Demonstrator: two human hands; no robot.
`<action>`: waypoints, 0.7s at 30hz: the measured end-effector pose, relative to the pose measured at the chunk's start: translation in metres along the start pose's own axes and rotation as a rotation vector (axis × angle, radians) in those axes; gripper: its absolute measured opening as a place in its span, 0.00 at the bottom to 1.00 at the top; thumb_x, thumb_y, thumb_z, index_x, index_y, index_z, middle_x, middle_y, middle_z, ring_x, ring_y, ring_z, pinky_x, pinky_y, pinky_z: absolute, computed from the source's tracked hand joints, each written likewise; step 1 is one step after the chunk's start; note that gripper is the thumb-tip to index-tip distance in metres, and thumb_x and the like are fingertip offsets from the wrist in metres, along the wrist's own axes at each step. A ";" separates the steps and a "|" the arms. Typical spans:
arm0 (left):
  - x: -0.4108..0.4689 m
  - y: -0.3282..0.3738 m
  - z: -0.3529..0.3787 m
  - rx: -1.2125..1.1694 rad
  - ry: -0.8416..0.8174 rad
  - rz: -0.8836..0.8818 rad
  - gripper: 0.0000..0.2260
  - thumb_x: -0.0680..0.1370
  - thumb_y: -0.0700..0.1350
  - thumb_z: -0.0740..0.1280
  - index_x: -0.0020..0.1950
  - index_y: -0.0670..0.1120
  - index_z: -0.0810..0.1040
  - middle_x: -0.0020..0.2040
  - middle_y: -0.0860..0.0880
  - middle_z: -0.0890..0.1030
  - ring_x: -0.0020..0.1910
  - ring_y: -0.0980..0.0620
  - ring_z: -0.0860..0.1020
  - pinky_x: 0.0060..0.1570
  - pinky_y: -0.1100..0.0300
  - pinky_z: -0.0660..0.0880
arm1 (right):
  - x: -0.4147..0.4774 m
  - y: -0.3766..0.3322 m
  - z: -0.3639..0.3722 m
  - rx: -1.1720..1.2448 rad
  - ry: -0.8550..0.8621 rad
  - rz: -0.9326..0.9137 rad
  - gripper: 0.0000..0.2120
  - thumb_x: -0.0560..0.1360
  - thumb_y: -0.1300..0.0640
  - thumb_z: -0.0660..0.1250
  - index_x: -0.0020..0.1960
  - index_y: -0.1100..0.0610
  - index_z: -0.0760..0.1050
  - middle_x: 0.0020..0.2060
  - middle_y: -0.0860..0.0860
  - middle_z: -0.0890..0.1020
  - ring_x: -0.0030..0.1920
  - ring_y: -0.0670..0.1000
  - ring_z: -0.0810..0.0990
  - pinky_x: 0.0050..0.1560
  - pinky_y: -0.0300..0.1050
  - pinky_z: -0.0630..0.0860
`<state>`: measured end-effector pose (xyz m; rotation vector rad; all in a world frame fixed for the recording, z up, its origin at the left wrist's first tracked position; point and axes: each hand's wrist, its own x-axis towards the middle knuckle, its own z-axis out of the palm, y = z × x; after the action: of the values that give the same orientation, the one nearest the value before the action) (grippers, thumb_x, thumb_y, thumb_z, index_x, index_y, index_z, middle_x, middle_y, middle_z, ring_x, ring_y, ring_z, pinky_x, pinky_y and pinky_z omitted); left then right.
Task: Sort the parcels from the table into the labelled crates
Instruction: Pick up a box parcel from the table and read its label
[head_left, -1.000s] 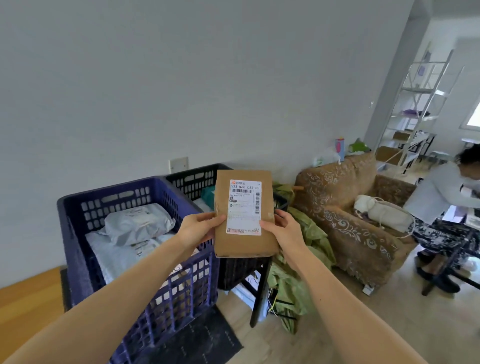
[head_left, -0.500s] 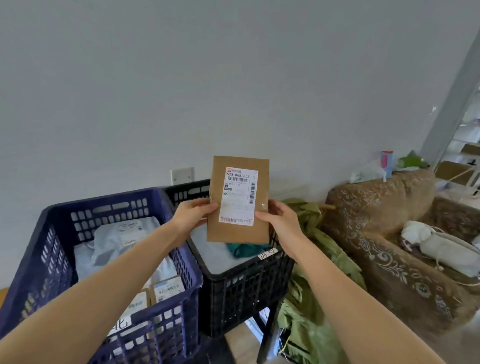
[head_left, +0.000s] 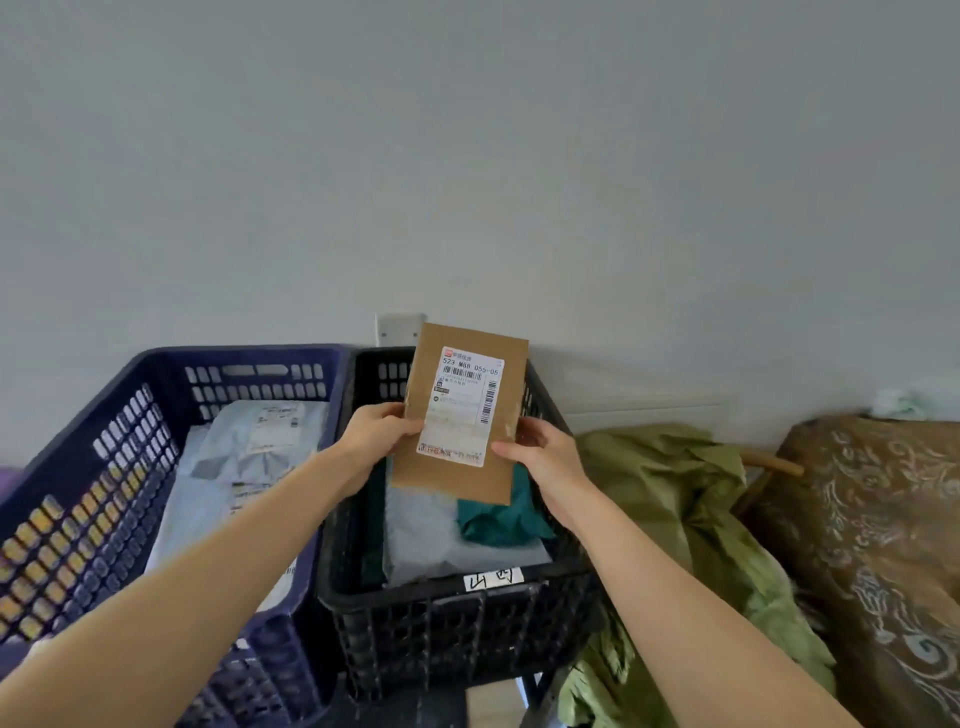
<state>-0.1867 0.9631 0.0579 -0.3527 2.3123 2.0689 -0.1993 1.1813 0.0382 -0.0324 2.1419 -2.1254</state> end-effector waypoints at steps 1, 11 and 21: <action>0.004 -0.002 0.002 0.006 0.022 -0.014 0.14 0.76 0.38 0.69 0.61 0.41 0.78 0.53 0.46 0.83 0.53 0.47 0.80 0.54 0.54 0.76 | 0.008 0.004 -0.001 0.004 -0.019 0.013 0.20 0.69 0.64 0.75 0.58 0.52 0.74 0.53 0.45 0.80 0.55 0.46 0.78 0.54 0.42 0.74; 0.060 -0.022 -0.003 0.097 0.189 -0.113 0.29 0.78 0.40 0.66 0.76 0.44 0.60 0.64 0.45 0.75 0.58 0.47 0.75 0.59 0.50 0.73 | 0.095 0.038 0.021 0.014 -0.165 0.081 0.21 0.70 0.63 0.74 0.62 0.56 0.75 0.56 0.48 0.81 0.56 0.45 0.78 0.56 0.42 0.75; 0.126 -0.039 -0.012 0.293 0.187 -0.173 0.25 0.79 0.44 0.64 0.74 0.45 0.60 0.56 0.49 0.76 0.50 0.52 0.75 0.44 0.61 0.72 | 0.172 0.070 0.045 0.036 -0.223 0.273 0.36 0.71 0.64 0.73 0.73 0.54 0.61 0.62 0.55 0.77 0.61 0.53 0.77 0.67 0.55 0.71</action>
<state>-0.3003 0.9278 0.0004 -0.7305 2.5354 1.6535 -0.3604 1.1198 -0.0447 0.0241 1.8644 -1.9067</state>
